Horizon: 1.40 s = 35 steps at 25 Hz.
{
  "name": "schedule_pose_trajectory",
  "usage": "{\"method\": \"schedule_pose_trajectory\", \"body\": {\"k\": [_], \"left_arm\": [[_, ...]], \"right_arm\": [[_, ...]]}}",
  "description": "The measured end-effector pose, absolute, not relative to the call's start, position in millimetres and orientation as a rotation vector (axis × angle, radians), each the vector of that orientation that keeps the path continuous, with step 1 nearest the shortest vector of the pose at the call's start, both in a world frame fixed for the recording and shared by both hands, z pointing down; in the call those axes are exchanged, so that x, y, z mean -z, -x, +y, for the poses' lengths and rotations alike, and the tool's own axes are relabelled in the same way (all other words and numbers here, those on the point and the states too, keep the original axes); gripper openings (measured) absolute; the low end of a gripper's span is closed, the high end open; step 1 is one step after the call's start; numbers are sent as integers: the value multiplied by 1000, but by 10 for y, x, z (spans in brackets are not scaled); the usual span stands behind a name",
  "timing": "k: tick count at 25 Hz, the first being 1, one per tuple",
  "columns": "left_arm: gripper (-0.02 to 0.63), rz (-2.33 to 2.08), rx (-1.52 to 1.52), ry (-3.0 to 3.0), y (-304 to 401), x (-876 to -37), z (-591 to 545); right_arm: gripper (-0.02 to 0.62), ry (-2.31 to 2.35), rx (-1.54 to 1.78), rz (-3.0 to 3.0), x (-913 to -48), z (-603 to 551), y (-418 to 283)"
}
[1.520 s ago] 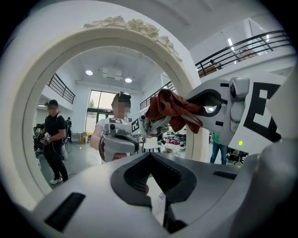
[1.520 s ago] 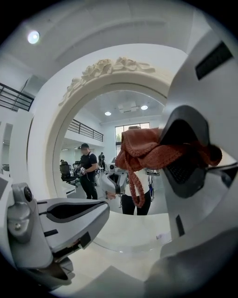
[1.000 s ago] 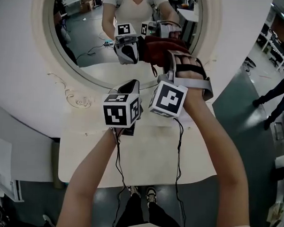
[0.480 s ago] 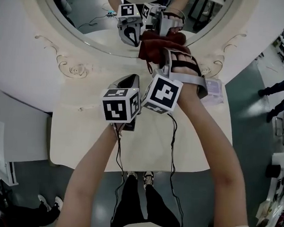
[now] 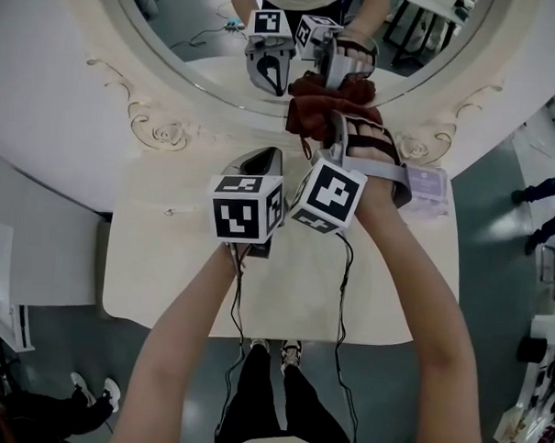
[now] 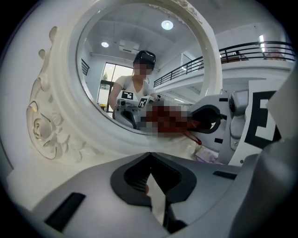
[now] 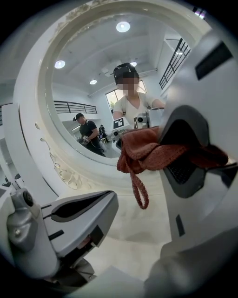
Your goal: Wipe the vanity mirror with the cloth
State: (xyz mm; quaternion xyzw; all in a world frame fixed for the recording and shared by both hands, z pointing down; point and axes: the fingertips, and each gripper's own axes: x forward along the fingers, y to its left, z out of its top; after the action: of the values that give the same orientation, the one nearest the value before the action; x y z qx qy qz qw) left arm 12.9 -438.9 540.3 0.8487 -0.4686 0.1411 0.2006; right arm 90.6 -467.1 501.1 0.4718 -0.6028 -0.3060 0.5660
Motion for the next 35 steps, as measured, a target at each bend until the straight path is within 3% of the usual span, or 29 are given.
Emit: {"method": "schedule_pose_trajectory", "body": {"k": [10, 29, 35], "left_arm": [[6, -1366, -380, -2441, -75, -4770, -4401], [6, -1511, -78, -2733, -153, -2318, -4049], [6, -1590, 2, -2722, -33, -1960, -3723]], "right_arm": [[58, -1172, 730, -1423, -4505, -4615, -959], [58, -1484, 993, -1420, -2044, -4025, -1107], [58, -1602, 924, -1677, -1760, -3582, -1038]]}}
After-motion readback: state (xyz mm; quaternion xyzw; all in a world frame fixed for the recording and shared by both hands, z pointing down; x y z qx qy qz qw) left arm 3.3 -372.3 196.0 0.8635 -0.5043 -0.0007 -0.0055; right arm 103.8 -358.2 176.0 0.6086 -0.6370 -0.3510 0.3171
